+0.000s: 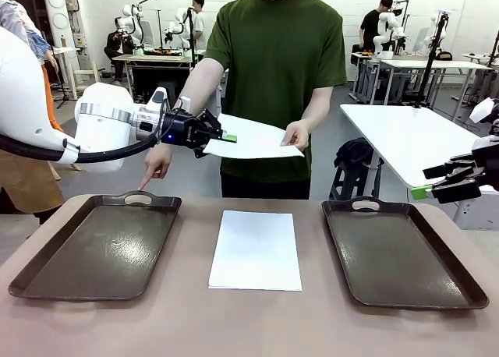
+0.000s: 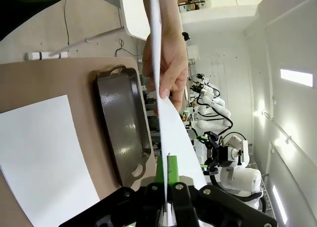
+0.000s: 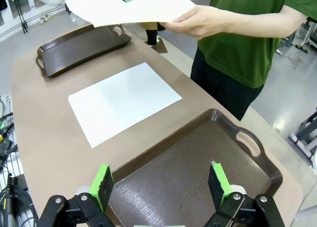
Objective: Sort the A4 documents.
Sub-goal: Receive the A4 Paper, then place the A4 Paper in the designated Handle tray.
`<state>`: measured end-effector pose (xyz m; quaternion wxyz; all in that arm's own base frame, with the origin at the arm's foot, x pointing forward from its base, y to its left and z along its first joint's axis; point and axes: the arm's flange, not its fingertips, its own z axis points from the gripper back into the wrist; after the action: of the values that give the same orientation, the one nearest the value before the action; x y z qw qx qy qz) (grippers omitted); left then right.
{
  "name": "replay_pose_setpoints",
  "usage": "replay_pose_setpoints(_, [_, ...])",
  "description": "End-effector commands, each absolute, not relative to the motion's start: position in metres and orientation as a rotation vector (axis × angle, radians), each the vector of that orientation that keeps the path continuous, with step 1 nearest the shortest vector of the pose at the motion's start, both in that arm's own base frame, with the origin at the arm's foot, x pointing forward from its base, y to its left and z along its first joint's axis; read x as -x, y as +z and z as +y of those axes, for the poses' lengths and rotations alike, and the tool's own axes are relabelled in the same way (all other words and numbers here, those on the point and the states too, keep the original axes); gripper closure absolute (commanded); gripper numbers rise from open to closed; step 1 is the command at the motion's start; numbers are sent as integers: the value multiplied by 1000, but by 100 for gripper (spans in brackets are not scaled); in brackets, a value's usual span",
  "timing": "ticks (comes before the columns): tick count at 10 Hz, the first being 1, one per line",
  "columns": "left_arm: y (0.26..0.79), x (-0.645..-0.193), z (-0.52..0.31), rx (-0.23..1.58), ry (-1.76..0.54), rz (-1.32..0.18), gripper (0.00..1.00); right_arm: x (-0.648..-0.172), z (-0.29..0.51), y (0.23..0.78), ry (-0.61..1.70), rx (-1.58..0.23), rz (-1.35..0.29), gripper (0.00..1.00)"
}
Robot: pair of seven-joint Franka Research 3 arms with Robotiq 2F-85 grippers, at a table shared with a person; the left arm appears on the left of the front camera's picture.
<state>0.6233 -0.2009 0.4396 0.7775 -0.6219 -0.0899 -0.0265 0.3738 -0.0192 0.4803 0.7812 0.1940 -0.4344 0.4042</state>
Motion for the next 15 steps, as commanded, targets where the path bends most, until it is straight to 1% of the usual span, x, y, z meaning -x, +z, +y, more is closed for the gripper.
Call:
replay_pose_setpoints(1, [439,-626,-199,1342,-45,-199,100,-378,-19,477,883,-428,-957,0])
replay_pose_setpoints(4, [440,-624,-194,1340,-59,-229,100,-378,-19,477,883,-428,-957,0])
replay_pose_setpoints(5, [440,-624,-199,1344,-54,-197,100,-378,-19,477,883,-428,-957,0])
replay_pose_setpoints(15, [440,-624,-199,1344,-54,-197,100,-378,-19,477,883,-428,-957,0])
